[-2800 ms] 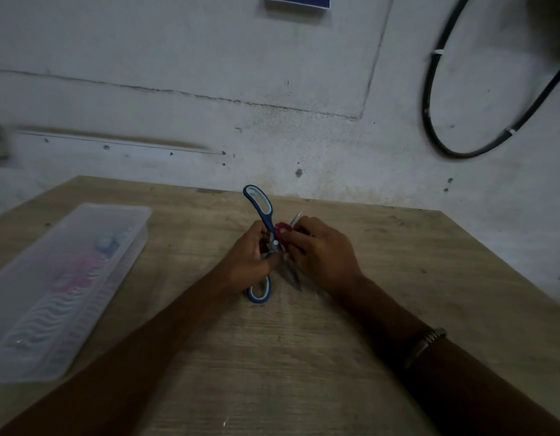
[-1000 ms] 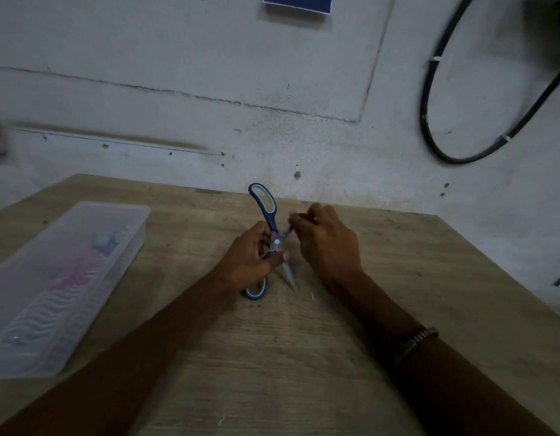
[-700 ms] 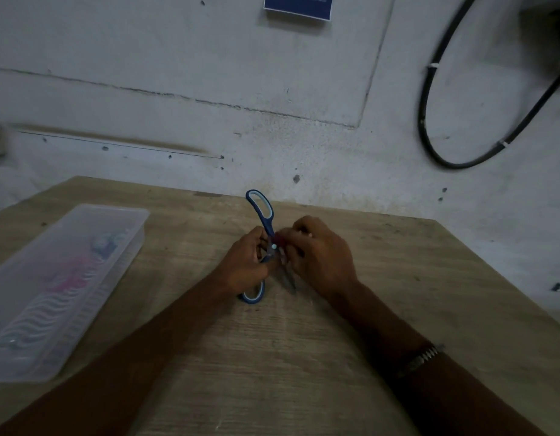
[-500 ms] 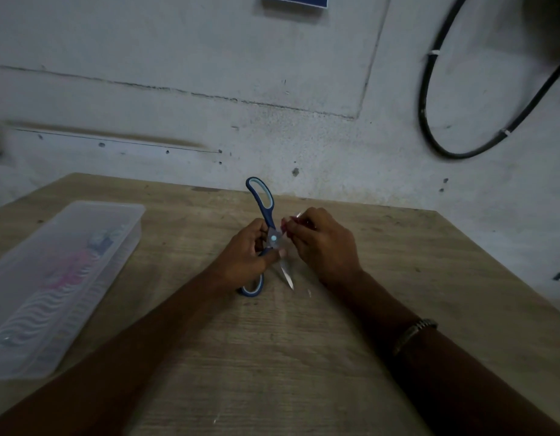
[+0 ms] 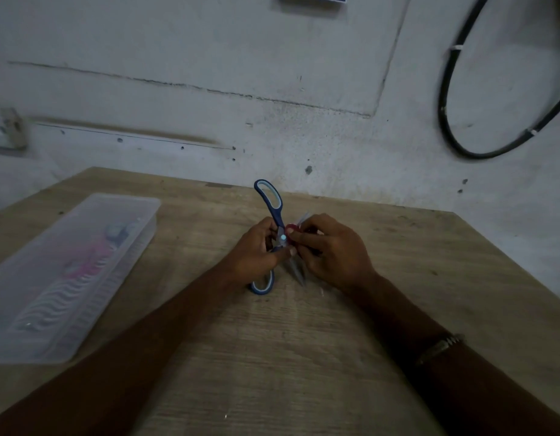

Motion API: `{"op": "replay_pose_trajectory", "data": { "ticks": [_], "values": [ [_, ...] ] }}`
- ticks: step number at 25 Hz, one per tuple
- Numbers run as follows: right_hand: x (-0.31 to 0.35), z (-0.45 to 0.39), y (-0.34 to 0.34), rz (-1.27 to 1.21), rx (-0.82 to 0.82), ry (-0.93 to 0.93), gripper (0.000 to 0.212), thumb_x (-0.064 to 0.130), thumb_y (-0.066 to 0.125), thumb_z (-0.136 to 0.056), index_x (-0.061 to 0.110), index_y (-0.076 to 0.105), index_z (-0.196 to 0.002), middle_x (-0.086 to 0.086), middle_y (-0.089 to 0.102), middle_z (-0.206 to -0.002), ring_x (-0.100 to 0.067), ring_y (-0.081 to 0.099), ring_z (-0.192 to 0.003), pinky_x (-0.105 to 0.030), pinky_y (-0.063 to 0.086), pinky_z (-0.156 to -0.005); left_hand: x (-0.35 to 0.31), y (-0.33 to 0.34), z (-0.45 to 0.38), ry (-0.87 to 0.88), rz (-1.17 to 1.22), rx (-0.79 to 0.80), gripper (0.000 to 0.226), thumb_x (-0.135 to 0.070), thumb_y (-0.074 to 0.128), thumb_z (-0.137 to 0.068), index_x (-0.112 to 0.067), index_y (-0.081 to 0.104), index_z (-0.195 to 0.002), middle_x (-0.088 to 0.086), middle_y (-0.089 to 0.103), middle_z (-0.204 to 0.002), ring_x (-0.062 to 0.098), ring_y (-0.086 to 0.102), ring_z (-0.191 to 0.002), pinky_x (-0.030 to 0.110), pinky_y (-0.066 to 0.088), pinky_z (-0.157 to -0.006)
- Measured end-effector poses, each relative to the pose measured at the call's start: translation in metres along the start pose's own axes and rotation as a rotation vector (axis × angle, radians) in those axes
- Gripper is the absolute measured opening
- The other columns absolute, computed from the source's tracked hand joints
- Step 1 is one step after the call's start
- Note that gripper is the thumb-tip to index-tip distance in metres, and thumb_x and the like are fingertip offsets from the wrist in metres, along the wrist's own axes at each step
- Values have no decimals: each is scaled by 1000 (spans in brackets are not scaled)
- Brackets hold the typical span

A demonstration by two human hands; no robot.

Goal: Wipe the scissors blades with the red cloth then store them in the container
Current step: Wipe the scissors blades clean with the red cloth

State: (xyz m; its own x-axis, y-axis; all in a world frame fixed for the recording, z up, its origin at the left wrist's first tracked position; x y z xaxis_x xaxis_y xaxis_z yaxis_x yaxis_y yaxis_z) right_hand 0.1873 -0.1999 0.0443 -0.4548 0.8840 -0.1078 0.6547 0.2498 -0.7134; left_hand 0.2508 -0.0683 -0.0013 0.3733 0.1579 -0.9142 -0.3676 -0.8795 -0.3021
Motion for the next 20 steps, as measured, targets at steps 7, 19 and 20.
{"op": "replay_pose_trajectory", "data": {
  "ticks": [7,19,20],
  "values": [
    [-45,-3,-1,248,-48,316,22,18,74,-92,15,75,-114,-5,61,-97,-17,54,-79,-24,33,-60,2,3,-5,-20,-37,5,24,-15,78,-88,-20,59,-103,3,71,-104,17,69,-94,21,55,-78],
    [-14,0,8,170,-8,-9,26,31,71,-93,26,75,-118,0,64,-109,-18,56,-93,-30,48,-55,2,3,-4,25,0,-4,30,-14,77,-89,-14,61,-114,4,73,-107,18,71,-98,31,57,-86],
    [-21,0,8,202,-18,50,25,28,72,-93,24,74,-118,-2,64,-107,-19,57,-92,-32,49,-55,3,4,-6,26,2,-1,30,-16,78,-88,-16,61,-113,3,73,-106,18,71,-98,32,58,-86]
  ]
}}
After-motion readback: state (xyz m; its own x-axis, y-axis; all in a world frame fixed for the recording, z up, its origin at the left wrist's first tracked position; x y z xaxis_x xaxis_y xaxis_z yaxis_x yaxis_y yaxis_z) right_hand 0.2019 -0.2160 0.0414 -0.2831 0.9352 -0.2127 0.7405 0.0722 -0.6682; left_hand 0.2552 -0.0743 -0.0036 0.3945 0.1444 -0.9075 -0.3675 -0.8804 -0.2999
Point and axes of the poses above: each hand's wrist, its own z-axis away from the middle knuckle, its own y-axis out of the palm, x = y × z, the point moved 7 cm from there along -z, towards the middle knuckle
